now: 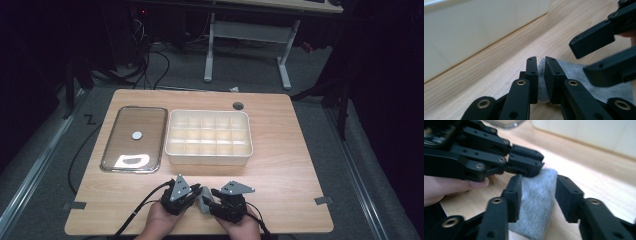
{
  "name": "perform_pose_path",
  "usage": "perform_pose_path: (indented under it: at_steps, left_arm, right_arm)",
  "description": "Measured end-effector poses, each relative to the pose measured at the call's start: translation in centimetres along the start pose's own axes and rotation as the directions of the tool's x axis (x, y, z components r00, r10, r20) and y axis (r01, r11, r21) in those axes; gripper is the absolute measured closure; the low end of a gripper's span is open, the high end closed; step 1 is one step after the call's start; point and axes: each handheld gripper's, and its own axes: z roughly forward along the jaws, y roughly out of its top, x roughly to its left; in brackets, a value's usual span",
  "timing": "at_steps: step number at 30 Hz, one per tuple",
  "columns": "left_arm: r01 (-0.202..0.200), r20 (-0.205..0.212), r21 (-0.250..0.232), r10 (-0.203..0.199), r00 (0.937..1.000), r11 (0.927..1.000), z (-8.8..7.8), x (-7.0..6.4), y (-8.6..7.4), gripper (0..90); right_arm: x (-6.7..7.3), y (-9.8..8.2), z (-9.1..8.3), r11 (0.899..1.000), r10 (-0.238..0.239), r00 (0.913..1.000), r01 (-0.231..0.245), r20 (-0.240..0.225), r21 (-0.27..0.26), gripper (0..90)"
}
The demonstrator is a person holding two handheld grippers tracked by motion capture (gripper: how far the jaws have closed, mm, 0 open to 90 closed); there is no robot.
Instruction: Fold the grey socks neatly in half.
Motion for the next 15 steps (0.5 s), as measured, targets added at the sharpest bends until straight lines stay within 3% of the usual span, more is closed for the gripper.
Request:
perform_pose_path:
  at_steps: [5,15]
  left_arm:
    - [0.0,0.0,-0.001,0.0,1.0,1.0,0.0,0.0,0.0,80.8]
    - [0.021,0.009,-0.026,-0.021,0.9997,0.9994,-0.4,0.2,-0.1,76.8]
  right_arm:
    - [-0.2,-0.8,0.6,0.998,0.042,0.9987,-0.041,-0.029,0.038,47.2]
    - [-0.7,-1.2,1.1,0.994,0.088,0.9934,-0.083,-0.073,0.07,48.6]
